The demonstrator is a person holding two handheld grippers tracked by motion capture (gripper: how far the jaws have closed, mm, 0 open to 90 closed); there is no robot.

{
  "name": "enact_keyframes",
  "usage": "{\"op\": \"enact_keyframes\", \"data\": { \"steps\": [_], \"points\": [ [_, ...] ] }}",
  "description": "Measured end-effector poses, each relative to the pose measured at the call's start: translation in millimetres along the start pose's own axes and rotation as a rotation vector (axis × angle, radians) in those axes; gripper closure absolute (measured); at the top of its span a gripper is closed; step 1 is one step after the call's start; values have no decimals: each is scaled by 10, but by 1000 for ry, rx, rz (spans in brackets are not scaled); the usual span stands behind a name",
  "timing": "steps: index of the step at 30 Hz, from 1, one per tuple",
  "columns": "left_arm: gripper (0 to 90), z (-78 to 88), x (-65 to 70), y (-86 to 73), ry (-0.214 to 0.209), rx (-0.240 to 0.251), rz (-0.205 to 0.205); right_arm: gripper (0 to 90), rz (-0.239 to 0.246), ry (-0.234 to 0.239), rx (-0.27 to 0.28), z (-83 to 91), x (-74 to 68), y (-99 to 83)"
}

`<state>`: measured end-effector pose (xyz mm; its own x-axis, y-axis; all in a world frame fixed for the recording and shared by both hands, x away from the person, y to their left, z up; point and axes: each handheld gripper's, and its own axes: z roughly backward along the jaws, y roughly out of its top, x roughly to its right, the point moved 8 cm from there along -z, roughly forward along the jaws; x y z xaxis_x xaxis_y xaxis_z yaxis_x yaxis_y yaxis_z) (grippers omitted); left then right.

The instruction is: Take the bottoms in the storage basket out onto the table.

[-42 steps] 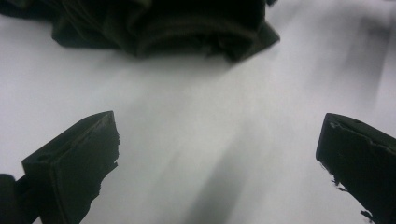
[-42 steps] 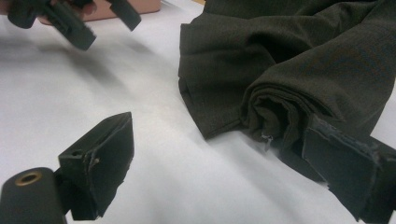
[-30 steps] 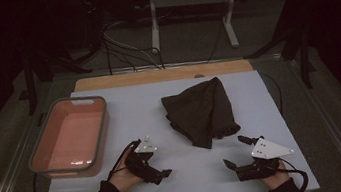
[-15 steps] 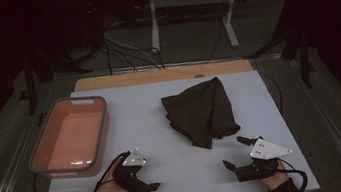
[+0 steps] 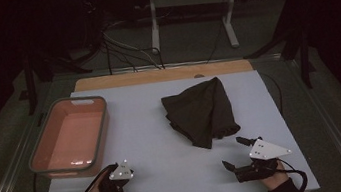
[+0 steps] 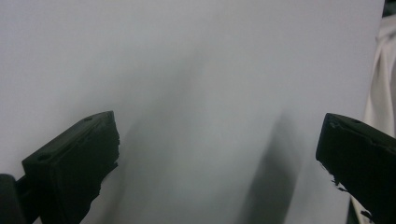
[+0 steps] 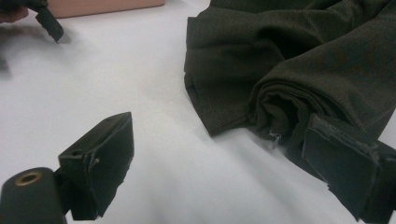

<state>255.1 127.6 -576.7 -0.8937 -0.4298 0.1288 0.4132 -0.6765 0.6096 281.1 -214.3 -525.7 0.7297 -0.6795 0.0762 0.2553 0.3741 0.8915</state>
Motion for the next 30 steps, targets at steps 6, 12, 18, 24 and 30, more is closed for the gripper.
{"op": "enact_keyframes", "data": {
  "steps": [6,12,18,24,30],
  "points": [
    [3,97,-10,-110,11,-2,3,93,2,-1,-2,0,-2,-2],
    [3,150,-29,-225,19,-9,9,93,-1,-6,-4,8,9,-10],
    [3,205,-38,-199,28,34,6,93,9,-11,-11,3,27,-27],
    [3,213,-27,-159,27,65,-10,93,14,-15,-17,3,41,-41],
    [3,242,-27,-133,29,94,-12,93,15,-25,-19,-1,64,-47]
  ]
}}
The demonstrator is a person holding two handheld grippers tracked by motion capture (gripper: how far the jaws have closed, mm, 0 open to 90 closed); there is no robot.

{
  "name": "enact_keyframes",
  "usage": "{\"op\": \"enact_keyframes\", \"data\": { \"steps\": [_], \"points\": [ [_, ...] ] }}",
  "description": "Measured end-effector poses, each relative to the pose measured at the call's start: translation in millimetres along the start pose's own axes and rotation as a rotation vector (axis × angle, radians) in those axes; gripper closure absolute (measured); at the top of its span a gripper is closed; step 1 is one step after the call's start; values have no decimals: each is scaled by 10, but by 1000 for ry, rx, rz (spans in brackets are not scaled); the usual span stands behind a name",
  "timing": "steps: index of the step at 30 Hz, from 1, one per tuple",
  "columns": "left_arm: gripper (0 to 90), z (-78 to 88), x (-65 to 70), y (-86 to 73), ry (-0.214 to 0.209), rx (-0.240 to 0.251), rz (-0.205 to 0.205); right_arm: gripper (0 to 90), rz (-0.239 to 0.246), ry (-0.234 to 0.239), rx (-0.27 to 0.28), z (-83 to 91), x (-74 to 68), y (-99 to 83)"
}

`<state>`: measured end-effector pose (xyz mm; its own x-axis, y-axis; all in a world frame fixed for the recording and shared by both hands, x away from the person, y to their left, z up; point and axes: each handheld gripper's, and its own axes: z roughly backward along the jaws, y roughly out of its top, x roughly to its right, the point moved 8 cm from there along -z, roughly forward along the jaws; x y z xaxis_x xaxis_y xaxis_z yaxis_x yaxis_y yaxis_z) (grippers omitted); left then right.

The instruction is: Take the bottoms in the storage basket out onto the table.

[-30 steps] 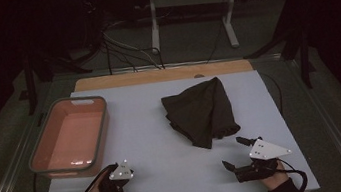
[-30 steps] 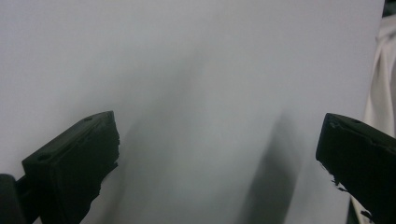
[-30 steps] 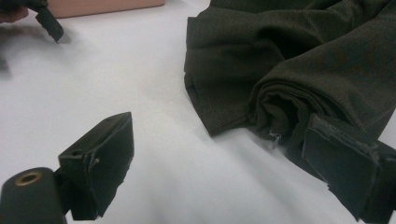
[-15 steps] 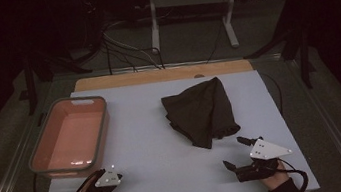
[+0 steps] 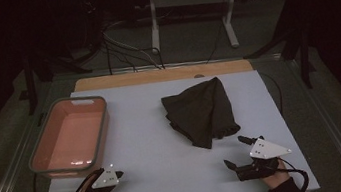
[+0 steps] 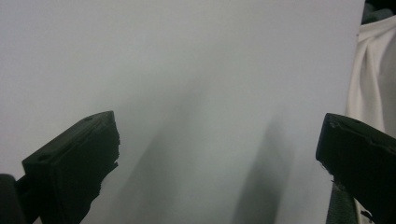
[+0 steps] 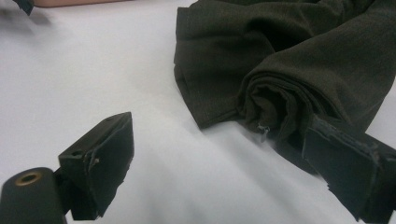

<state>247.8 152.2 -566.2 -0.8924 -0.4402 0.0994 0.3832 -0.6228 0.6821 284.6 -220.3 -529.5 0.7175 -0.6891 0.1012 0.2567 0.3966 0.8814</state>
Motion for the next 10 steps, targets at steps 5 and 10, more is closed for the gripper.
{"op": "enact_keyframes", "data": {
  "steps": [5,10],
  "points": [
    [3,0,14,8,-5,4,-1,93,0,4,-6,-10,-5,-10],
    [3,-4,25,14,-10,4,-6,93,-1,2,-8,-9,3,-13]
  ]
}}
